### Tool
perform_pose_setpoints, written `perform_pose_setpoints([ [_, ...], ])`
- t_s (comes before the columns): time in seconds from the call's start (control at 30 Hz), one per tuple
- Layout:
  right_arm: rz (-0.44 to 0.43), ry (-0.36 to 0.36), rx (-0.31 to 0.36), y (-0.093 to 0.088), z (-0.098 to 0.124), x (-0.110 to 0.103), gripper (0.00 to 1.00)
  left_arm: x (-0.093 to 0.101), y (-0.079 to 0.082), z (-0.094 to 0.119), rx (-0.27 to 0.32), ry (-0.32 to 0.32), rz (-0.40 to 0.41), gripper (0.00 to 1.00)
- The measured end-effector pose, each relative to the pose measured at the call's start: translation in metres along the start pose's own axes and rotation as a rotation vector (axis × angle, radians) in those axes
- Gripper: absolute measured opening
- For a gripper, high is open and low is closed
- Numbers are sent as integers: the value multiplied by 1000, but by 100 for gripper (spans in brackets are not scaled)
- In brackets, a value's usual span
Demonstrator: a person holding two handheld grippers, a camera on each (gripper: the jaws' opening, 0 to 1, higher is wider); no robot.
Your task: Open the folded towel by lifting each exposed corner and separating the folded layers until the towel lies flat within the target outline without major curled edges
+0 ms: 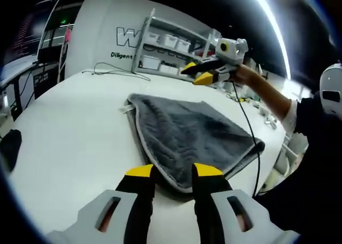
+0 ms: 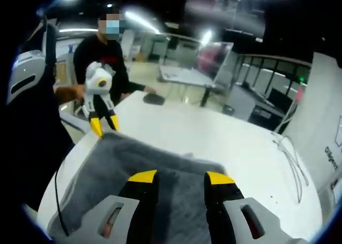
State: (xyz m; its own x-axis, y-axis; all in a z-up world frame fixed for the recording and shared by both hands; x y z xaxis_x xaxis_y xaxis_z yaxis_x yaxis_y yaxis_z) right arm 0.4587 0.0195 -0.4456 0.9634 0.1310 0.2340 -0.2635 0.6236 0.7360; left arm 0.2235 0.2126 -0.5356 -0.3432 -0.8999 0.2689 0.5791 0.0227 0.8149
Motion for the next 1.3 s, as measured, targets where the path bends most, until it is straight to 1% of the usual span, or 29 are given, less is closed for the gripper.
perform_pose_setpoints([
  [0.2,-24,18,3,-4,-9,10,32,0,0,0,9,2,18,26],
  [0.27,-28,22,-5,-3,-10,10,32,0,-1,0,7,5,21,26],
  [0.4,-32,33,-7,-1,-16,19,32,1,-2,2,11,14,21,24],
  [0.47,-30,30,-9,0,-18,23,32,2,-4,2,9,10,36,24],
  [0.5,-30,33,-9,0,-20,30,32,3,-5,3,8,11,36,23],
  [0.67,-47,41,-8,-1,-26,37,31,5,-10,3,-4,2,52,22],
  [0.7,-48,39,-9,-2,-28,44,31,5,-10,2,0,3,53,21],
  [0.73,-47,35,-8,-3,-29,47,31,4,-11,2,3,6,65,20],
  [0.8,-52,33,-8,-5,-33,45,31,2,-13,1,5,6,83,19],
  [0.93,-46,34,-25,-7,-36,47,31,3,-14,-1,5,2,94,18],
  [1.03,-43,39,-27,-8,-37,49,31,2,-15,-5,18,10,140,15],
  [1.13,-46,45,-28,-10,-39,51,31,3,-15,-6,25,15,151,12],
  [1.2,-49,51,-32,-11,-41,49,31,3,-15,-7,35,21,158,9],
  [1.3,-42,57,-44,-14,-43,54,31,4,-15,-9,53,21,193,4],
])
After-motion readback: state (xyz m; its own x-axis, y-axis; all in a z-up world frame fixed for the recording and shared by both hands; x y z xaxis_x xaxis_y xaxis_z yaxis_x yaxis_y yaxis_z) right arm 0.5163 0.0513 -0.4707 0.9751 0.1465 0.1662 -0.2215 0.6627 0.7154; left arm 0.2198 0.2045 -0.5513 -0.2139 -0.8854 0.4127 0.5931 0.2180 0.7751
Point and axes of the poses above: the point that each gripper's makers call its tool centre point, and the gripper's own axes: z roughly backward along the fingers, x roughly to its right, y roughly out of its top, the point moved 8 cm from there along z, roughly backward along the fingers, and after that the axes turned 8 degrees about -x, right-handed, at the moved point
